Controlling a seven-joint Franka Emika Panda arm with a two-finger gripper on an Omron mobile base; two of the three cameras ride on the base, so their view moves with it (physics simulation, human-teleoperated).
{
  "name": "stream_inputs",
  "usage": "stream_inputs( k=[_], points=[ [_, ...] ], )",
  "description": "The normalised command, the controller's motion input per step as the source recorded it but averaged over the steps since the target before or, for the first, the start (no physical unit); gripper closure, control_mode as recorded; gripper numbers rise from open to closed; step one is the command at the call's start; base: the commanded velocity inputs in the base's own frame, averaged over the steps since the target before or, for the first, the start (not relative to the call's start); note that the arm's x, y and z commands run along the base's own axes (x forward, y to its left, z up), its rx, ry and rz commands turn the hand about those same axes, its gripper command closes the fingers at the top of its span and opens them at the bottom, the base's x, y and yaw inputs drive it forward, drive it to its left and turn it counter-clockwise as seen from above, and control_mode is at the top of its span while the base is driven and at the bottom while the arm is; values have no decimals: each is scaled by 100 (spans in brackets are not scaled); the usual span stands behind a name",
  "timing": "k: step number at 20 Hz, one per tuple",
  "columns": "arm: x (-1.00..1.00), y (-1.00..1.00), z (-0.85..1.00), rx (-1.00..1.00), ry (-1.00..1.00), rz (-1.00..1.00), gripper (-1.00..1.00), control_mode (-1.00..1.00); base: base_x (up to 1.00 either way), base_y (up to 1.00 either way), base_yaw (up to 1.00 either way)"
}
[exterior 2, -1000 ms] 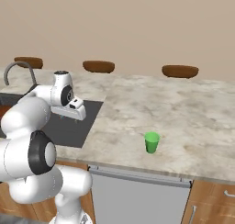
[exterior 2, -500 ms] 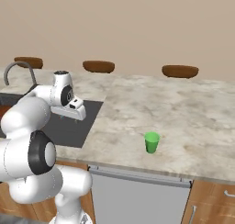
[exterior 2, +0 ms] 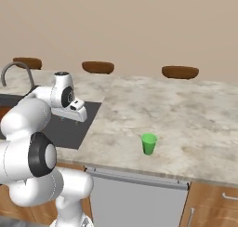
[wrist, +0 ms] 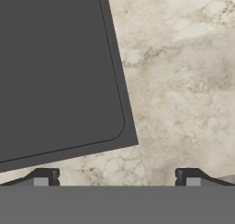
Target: Remove the lemon wedge and lime from the sink. Then move the bowl and cup from the counter to the sink for washing.
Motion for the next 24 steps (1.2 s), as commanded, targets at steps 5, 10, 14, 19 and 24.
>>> stream_inputs(
  k=[5,10,14,19,24],
  points=[
    [0,0,0,0,0,0,-100,100,0,-40,0],
    [0,0,0,0,0,0,-100,100,0,-38,0],
    [0,0,0,0,0,0,-100,100,0,-11,-1],
    [0,0,0,0,0,0,-100,-100,0,0,0],
    [0,0,0,0,0,0,-100,-100,0,0,0]
  ],
)
